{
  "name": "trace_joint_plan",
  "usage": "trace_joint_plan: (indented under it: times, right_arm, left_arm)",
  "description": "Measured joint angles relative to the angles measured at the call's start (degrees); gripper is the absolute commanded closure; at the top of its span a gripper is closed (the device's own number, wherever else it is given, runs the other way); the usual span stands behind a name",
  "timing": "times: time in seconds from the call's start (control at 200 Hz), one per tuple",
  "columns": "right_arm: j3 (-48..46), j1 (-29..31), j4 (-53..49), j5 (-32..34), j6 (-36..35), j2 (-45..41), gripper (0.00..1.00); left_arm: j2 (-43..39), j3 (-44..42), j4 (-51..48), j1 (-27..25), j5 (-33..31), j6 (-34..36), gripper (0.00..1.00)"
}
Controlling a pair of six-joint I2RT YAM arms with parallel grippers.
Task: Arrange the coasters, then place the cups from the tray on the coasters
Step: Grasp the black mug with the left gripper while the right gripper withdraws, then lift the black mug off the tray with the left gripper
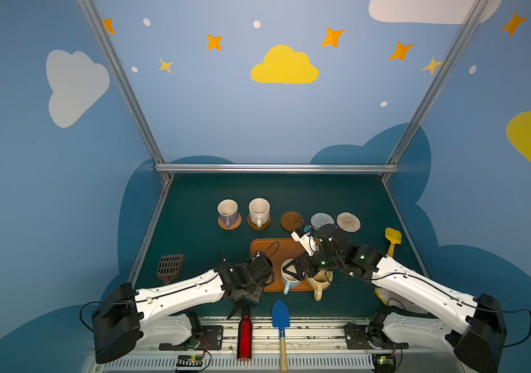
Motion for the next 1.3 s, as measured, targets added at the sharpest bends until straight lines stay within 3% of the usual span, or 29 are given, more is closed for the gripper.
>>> trace_joint_plan:
  times: [0.481,0.746,1.301]
  right_arm:
    - [0.07,-3.13,-1.36,12.85,3.23,-7.45,0.05]
    - [2.47,-12.57,-2.21,11.21,4.04,-5.62,0.05]
    - [4.79,-23.67,-6.25,9.22,5.60,-2.60,0.05]
  left_arm:
    - [6.05,16.98,-4.59,2.23,-5.38,0.24,0.97]
    - [17.94,32.02,-7.10,6.56,-6.45,3.93,0.97]
    - [45.79,60.72,-12.41,10.84,-9.31,6.36,0.96]
